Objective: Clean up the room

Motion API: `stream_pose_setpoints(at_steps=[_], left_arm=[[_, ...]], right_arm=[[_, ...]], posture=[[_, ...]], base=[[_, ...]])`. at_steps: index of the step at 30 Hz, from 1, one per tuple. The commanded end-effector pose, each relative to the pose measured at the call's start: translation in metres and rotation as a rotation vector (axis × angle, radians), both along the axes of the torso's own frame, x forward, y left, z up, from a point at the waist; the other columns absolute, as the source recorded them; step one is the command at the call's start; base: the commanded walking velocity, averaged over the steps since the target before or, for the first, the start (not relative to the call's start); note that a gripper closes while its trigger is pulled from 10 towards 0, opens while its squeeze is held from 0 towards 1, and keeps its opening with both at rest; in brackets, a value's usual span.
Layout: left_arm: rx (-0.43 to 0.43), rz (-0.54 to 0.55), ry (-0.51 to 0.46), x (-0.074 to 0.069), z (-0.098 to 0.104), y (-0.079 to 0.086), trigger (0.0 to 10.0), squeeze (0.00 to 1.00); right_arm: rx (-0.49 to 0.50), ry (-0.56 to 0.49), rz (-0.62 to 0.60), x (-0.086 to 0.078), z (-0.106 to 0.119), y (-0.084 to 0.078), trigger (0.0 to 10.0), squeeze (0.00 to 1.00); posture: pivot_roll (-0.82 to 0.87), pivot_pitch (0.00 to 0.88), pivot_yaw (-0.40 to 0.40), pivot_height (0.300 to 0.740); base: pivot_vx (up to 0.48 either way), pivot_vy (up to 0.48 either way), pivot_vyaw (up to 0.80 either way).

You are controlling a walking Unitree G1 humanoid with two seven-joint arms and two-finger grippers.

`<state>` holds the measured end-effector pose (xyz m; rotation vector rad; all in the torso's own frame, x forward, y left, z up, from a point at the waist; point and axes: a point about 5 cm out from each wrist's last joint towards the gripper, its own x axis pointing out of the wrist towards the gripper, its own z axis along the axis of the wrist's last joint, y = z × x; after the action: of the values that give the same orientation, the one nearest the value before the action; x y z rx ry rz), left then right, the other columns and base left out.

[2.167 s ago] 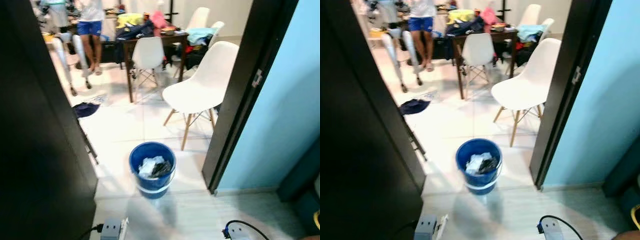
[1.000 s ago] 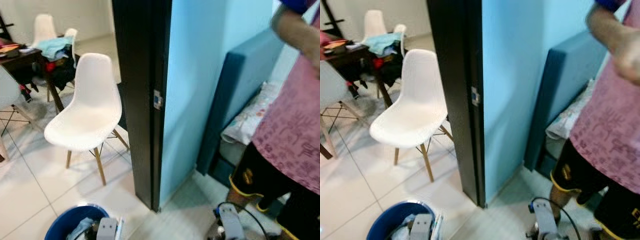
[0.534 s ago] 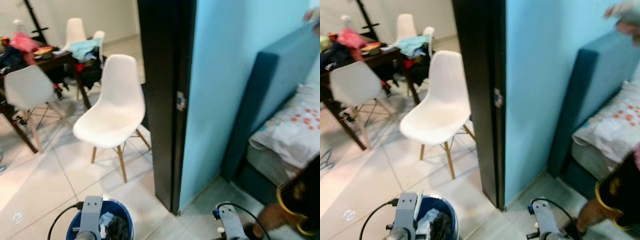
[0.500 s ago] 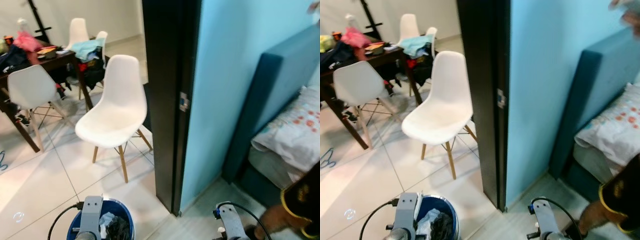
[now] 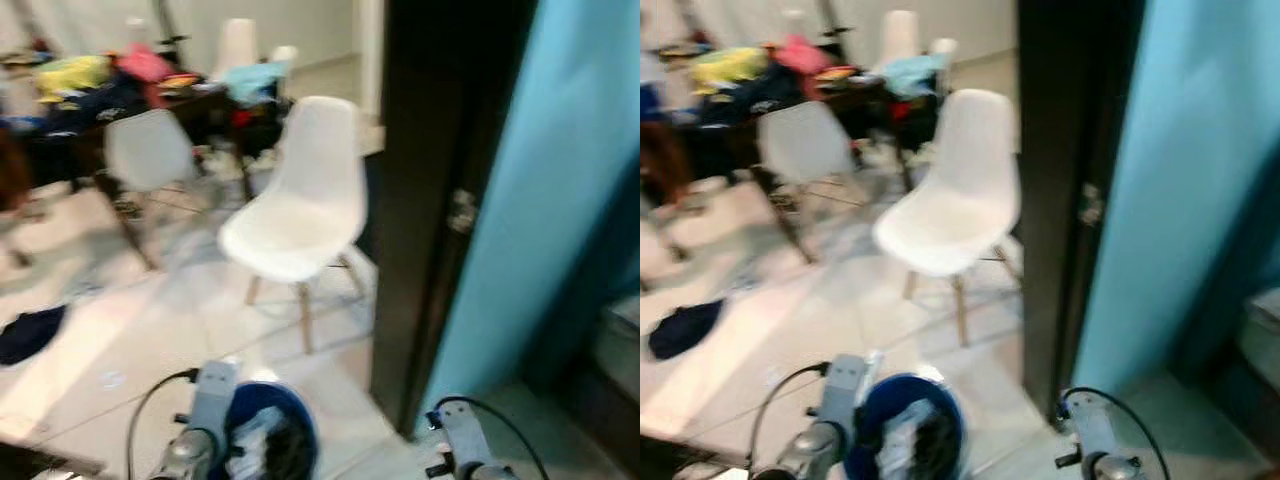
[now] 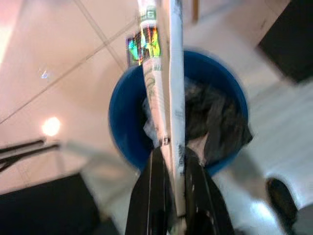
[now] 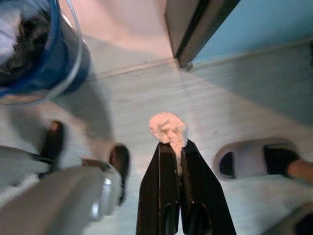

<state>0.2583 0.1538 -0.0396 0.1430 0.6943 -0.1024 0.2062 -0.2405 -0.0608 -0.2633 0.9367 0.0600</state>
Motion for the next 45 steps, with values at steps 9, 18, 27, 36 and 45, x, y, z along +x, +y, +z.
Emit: stream_pose_setpoints(at_steps=[9,18,27,36,45], left_arm=[[-0.017,-0.036,-0.002,0.007,0.005,0.002,10.0,0.00],[-0.019,-0.119,-0.068,0.024,0.020,-0.012,10.0,0.05],[0.042,-0.145,-0.117,0.040,0.034,-0.013,10.0,1.00],[0.145,-0.089,-0.127,0.043,0.037,0.007,10.0,1.00],[0.234,0.132,-0.046,0.003,0.009,0.051,10.0,0.00]], right_arm=[[0.005,-0.065,-0.054,-0.001,0.001,-0.001,10.0,0.00],[0.002,-0.089,-0.050,-0.010,0.000,-0.009,10.0,0.00],[0.000,-0.109,-0.043,-0.012,0.001,-0.012,10.0,0.00],[0.035,-0.202,-0.024,0.009,0.015,-0.011,10.0,0.00],[0.191,-0.290,0.172,0.068,0.045,0.043,10.0,0.00]], posture=[[-0.26,0.149,0.055,0.740],[-0.31,0.232,0.047,0.740],[-0.33,0.268,0.040,0.740],[-0.32,0.264,0.045,0.740],[-0.18,0.230,0.025,0.740]], base=[[0.000,0.000,0.27],[0.000,0.000,0.00],[0.000,0.000,0.00],[0.000,0.000,0.00],[0.000,0.000,0.00]])
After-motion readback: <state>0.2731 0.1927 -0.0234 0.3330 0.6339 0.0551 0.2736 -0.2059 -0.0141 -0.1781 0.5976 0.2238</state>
